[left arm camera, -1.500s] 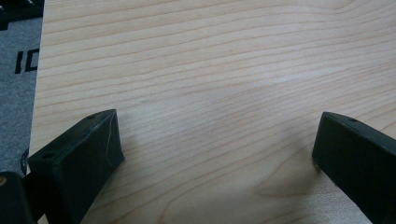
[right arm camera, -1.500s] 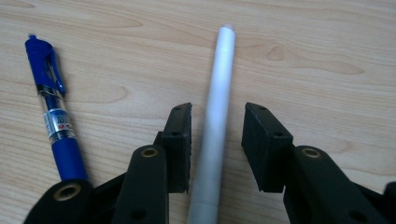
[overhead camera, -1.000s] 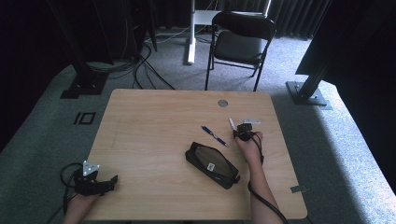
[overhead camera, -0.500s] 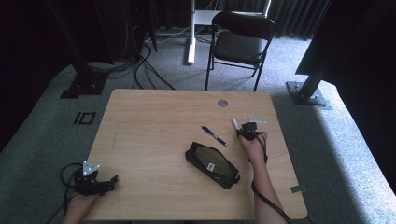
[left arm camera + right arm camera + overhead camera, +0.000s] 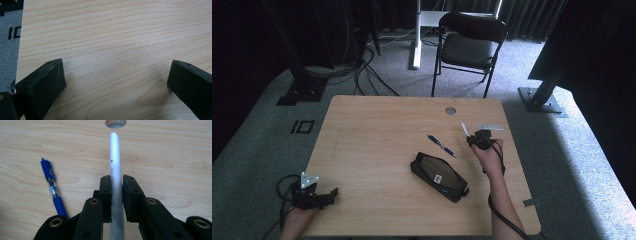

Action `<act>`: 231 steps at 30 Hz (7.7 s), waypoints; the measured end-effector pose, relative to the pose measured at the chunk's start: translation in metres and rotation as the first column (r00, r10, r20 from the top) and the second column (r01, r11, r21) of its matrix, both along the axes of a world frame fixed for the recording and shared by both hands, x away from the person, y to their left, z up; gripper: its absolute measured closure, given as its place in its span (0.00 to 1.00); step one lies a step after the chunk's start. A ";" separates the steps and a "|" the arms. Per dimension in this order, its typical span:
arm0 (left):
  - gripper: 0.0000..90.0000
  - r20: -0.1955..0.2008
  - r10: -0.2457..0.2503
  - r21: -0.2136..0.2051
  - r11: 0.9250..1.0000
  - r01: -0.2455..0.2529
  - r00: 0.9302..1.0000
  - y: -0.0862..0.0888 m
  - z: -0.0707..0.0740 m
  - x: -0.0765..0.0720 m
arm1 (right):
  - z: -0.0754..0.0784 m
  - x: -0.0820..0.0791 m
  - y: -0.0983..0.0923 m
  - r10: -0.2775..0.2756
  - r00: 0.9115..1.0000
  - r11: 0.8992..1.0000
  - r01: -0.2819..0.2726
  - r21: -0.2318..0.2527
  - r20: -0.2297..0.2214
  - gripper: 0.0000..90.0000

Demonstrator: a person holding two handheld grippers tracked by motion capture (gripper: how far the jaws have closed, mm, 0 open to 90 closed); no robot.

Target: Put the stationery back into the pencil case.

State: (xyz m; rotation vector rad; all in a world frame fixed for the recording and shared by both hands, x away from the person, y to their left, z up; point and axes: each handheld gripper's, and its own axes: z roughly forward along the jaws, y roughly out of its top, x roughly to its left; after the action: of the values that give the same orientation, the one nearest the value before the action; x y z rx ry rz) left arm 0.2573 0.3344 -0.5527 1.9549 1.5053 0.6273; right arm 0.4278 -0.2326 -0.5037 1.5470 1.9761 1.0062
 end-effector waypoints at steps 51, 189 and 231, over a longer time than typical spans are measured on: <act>0.02 0.001 0.001 -0.001 1.000 -0.001 1.000 0.000 0.000 0.000 | 0.068 -0.092 0.038 0.344 0.924 0.936 -0.351 0.011 0.169 0.87; 0.02 0.000 0.000 0.000 1.000 0.000 1.000 0.000 0.000 0.000 | 0.042 -0.097 0.085 0.609 0.785 0.788 -0.615 -0.024 -0.114 0.83; 0.02 0.000 0.000 0.000 1.000 0.000 1.000 0.000 0.000 0.000 | 0.026 -0.039 0.052 0.388 0.922 0.921 -0.387 -0.032 0.014 0.79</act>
State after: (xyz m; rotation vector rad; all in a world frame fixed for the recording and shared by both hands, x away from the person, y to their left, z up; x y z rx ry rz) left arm 0.2572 0.3343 -0.5527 1.9551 1.5054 0.6270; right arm 0.3888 -0.1806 -0.4776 1.1439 2.3263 1.1288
